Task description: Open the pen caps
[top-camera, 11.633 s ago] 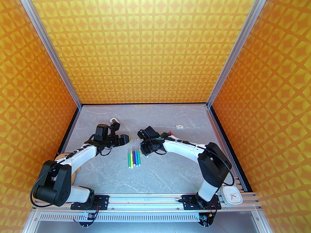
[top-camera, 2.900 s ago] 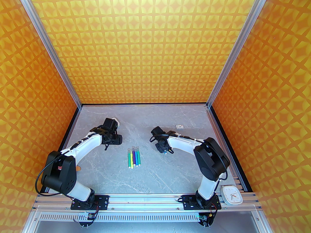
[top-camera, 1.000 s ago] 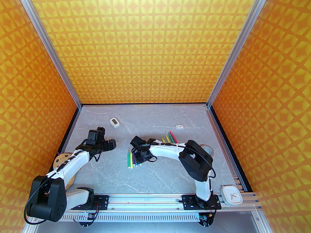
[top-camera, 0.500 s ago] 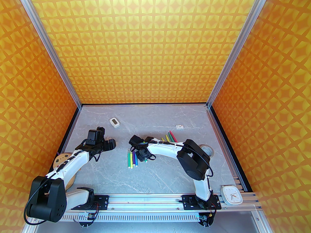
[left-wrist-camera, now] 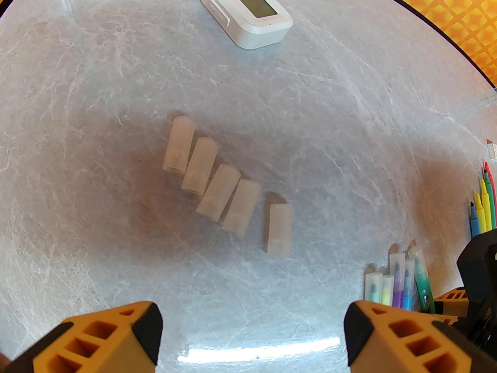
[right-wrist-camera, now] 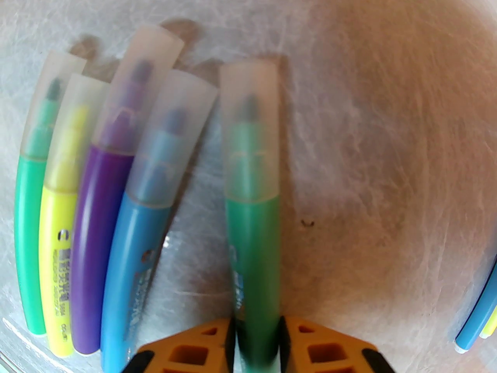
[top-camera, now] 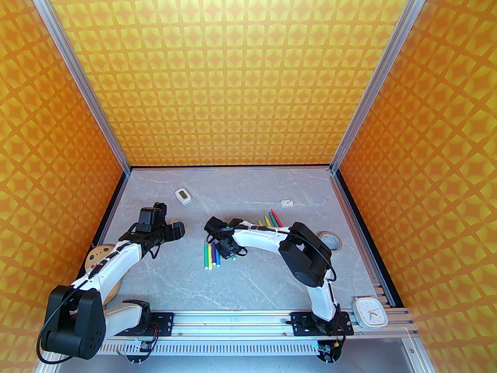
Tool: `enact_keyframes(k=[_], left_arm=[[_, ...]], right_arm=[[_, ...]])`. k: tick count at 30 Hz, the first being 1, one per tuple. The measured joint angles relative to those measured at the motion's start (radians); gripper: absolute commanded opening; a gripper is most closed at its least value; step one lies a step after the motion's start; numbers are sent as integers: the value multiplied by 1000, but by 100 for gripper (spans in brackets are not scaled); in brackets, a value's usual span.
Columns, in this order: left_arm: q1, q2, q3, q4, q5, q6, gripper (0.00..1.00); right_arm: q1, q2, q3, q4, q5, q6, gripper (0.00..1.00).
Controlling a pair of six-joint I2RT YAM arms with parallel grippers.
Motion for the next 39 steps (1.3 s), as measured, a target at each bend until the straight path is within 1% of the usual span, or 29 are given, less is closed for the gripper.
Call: enact_keyframes(k=[7,11,16,19,22,28,34,39], left_arm=[[0,-7,0,-4,18,0,81],[0,-20,0,-7,32,0,82],[0,-21,0,-7,56,-1,81],[0,-18,0,-7,74,-2,81],[0,-16,0,-5,99,-13,81],[0,0,0,31,177,-39,80],[-1,36,2,92,288,-76,77],[-25,82,6,178,373,-126,71]], right_arm=[[0,15,23,-22,-4,-21,21],[0,25,42,-40,-6,-32,16],[-4,27,47,-42,-12,-37,13],[-23,12,21,4,-51,-39,9],[-60,-26,-38,74,-117,-39,8],[-108,-73,-111,148,-190,-49,7],[-132,-134,-150,190,-247,-74,7],[-156,-192,-166,234,-305,-85,7]])
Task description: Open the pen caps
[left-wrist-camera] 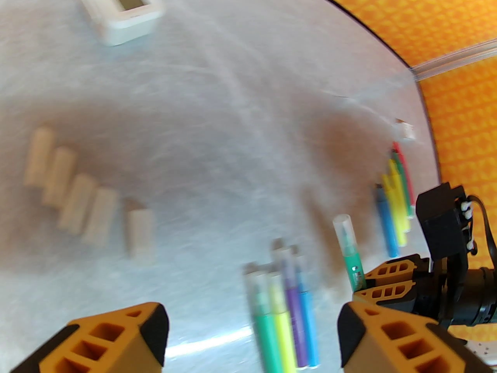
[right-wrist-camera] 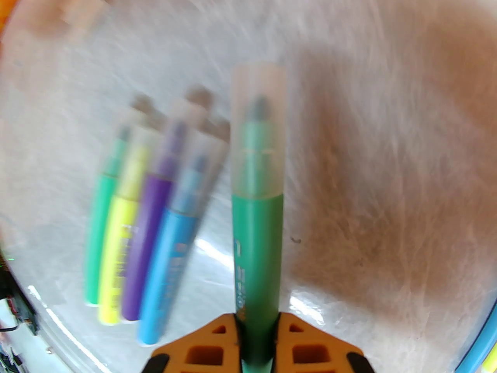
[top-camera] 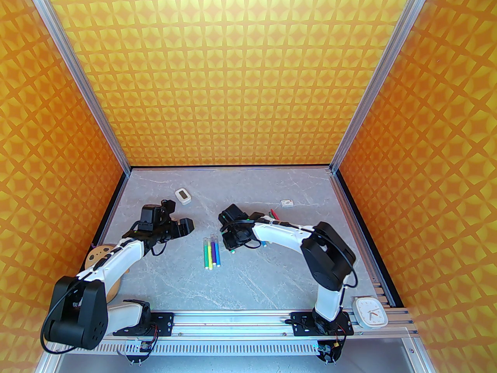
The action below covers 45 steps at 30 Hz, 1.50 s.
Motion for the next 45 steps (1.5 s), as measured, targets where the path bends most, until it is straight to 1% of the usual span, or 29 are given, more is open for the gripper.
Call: enact_keyframes(k=[6,12,21,26,35,40,45], left_arm=[[-53,73,23,98,80,-51,65],[-80,114,23,191,135,-96,62],[-97,139,23,294,175,-156,53],[-109,172,23,345,195,-193,52],[-122,191,22,369,213,-218,52],[-140,211,22,376,228,-227,47],[-150,220,22,393,243,-242,40]], right_arm=[[-14,-30,-13,34,-67,-16,7],[-14,-35,-13,41,-117,-27,7],[-14,-35,-13,58,-175,-34,6],[-14,-46,-13,69,-198,-34,6],[-14,-89,-13,86,-207,-35,6],[-14,-95,-13,89,-207,-39,7],[-14,-95,-13,90,-207,-41,6]])
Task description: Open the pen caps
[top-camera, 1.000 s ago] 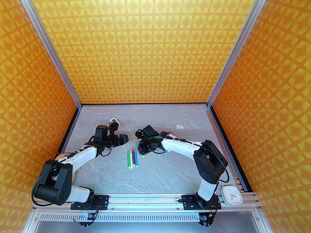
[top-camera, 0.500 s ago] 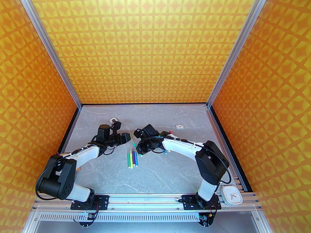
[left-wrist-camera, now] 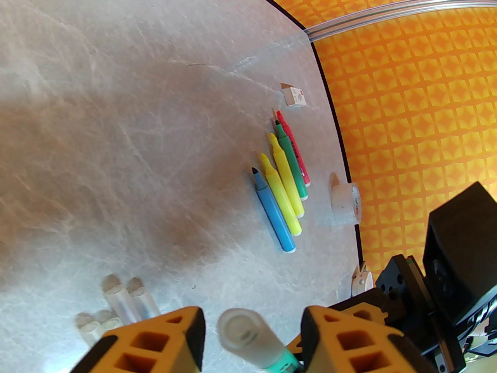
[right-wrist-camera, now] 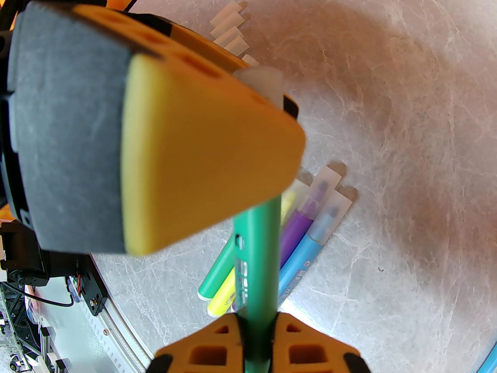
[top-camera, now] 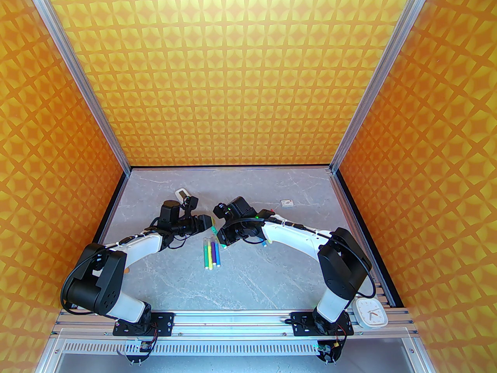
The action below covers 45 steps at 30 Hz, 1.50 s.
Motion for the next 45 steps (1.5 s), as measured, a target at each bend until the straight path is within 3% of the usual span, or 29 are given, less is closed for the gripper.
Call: enact_keyframes(k=[16,25,35,45], left_arm=[[-2,0,0,46,29,-36,13],[-3,1,0,48,26,-39,3],[-3,0,0,86,41,-71,0],[-3,-3,0,119,63,-109,0]], right_arm=[[0,-7,-15,11,1,-4,8],[-1,-23,-19,31,4,-10,29],[-1,-23,-37,52,4,-11,37],[-1,-23,-38,66,3,-13,30]])
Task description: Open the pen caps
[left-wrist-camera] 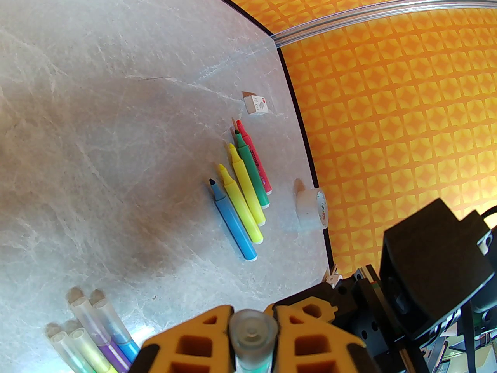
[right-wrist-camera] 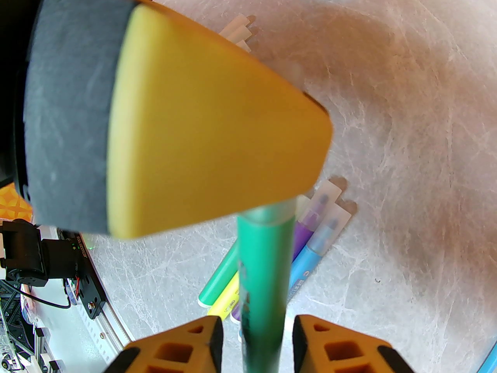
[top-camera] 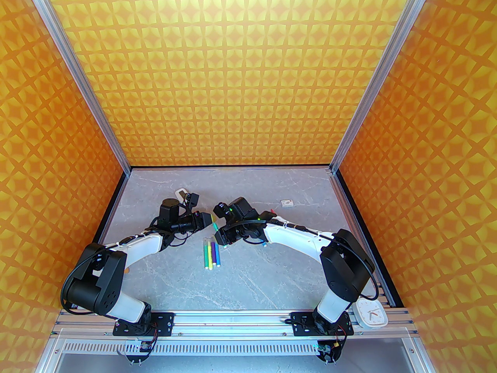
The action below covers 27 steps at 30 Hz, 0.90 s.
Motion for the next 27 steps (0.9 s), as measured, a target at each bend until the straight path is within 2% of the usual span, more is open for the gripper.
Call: enact_keyframes(k=[6,17,27], left_arm=[[0,-6,0,36,9,-22,0],[8,-10,-16,51,23,-51,0],[25,-31,-19,27,55,-72,0]], right_arm=[[0,0,-2,0,-2,-4,17],[0,-27,-34,11,-2,-11,2],[0,-84,-92,58,-3,-34,0]])
